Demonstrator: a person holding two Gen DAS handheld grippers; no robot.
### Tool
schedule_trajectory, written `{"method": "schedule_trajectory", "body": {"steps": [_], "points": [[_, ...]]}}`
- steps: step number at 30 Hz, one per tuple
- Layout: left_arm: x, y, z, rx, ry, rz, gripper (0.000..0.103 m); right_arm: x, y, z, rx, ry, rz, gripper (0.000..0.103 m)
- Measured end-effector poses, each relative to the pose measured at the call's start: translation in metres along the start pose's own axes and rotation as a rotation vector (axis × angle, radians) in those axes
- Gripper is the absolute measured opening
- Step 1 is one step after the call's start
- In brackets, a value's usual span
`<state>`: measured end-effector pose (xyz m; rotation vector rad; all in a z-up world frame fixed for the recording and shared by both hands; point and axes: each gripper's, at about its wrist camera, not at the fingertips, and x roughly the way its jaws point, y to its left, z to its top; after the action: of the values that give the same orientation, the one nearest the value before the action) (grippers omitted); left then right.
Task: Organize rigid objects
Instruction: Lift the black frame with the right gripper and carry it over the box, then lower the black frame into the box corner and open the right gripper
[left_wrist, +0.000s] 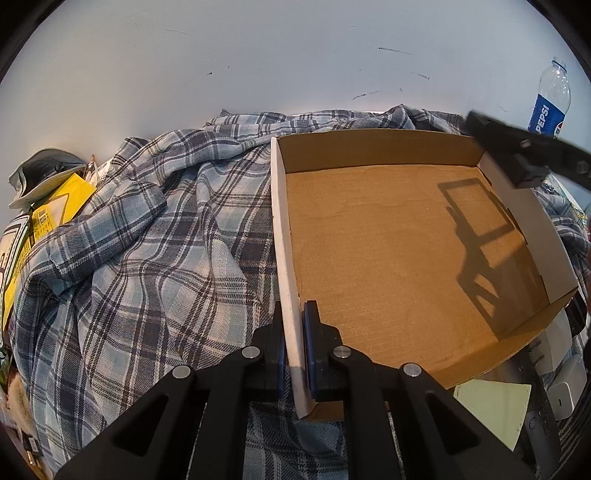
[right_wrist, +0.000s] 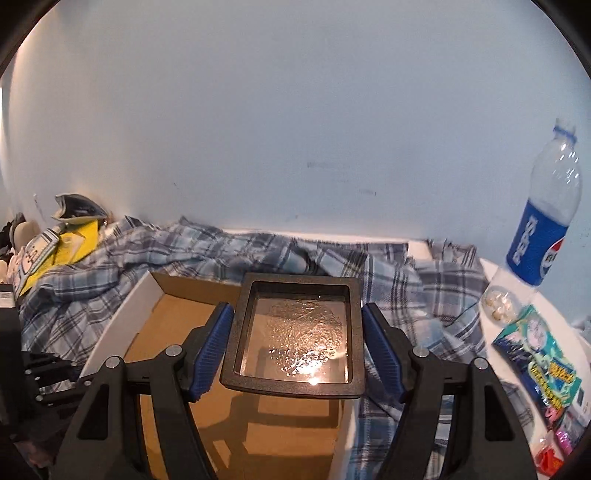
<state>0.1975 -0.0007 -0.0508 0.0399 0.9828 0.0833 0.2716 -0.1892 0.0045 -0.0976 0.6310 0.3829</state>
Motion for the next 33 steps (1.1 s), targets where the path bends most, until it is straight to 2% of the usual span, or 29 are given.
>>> {"method": "schedule_trajectory", "body": {"steps": [6, 13, 17, 23, 33], "points": [[0.0, -0.001, 0.0, 0.001, 0.0, 0.002, 0.01, 0.024, 0.01, 0.001, -0.041, 0.074, -0.089, 0.07], [0.0, -0.001, 0.0, 0.001, 0.0, 0.001, 0.01, 0.04, 0.012, 0.002, -0.052, 0.133, -0.147, 0.07], [0.001, 0.0, 0.0, -0.007, 0.003, -0.014, 0.01, 0.043, 0.01, 0.004, -0.038, 0.15, -0.152, 0.07], [0.0, -0.003, 0.0, -0.003, 0.003, -0.016, 0.01, 0.056, 0.006, 0.007, 0.011, 0.225, -0.15, 0.07], [0.0, -0.005, 0.0, 0.0, 0.003, -0.015, 0.01, 0.065, 0.009, 0.008, -0.007, 0.252, -0.168, 0.07]]}}
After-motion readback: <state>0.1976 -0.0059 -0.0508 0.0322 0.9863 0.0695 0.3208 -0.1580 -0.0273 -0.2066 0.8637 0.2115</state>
